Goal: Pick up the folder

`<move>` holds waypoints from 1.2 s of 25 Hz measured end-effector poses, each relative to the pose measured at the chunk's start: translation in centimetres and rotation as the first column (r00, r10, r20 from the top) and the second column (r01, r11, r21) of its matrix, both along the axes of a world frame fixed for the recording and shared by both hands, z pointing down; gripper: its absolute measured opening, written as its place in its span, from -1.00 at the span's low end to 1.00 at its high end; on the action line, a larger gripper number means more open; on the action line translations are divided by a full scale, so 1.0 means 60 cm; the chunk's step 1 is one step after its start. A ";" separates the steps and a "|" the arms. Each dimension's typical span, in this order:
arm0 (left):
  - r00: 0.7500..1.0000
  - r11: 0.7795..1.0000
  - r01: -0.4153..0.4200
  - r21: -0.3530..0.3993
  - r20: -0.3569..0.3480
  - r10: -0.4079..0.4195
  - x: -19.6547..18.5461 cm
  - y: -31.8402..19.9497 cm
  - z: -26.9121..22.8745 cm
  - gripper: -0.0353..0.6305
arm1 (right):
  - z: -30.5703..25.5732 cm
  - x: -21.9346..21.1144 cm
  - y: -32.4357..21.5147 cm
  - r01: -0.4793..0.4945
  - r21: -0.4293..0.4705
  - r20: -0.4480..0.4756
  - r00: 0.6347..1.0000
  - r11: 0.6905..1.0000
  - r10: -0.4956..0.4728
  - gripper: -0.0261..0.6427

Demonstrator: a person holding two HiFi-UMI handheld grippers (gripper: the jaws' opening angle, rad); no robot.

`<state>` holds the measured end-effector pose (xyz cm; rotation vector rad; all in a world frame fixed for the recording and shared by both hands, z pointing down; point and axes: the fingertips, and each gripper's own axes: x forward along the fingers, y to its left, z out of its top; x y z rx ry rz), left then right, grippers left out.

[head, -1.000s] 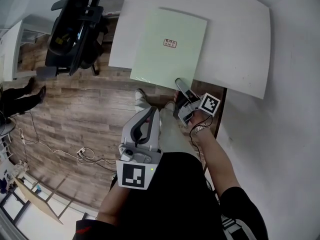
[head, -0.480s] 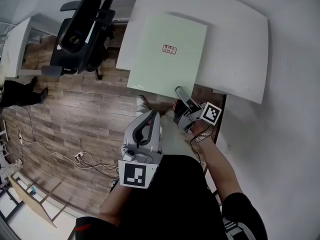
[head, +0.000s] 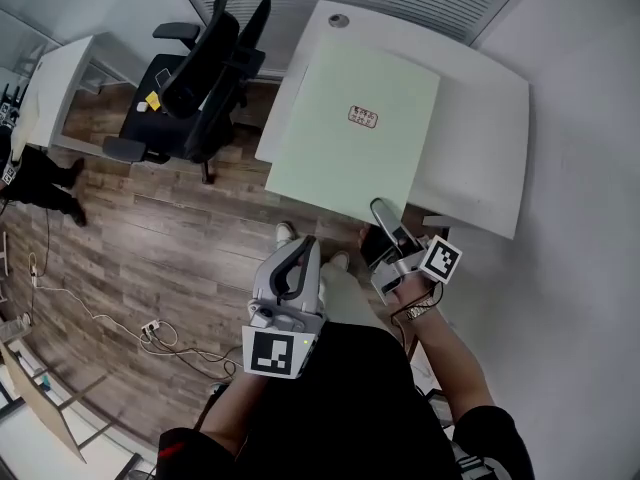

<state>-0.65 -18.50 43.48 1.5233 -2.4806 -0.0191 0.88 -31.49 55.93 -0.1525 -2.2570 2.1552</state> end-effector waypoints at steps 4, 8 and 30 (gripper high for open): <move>1.000 1.000 0.022 0.019 0.009 -0.023 -0.001 0.016 -0.017 -0.88 | -0.064 0.006 0.009 0.006 0.020 0.038 0.999 1.000 -0.006 -0.06; 0.997 0.997 0.053 0.062 0.061 -0.056 -0.009 0.035 -0.060 -0.88 | -0.140 0.017 0.024 0.006 0.031 0.081 0.997 0.999 -0.009 -0.06; 0.974 0.975 0.135 0.179 0.156 -0.163 -0.025 0.100 -0.178 -0.88 | -0.371 0.061 0.094 -0.041 0.137 0.262 0.965 0.990 0.004 -0.06</move>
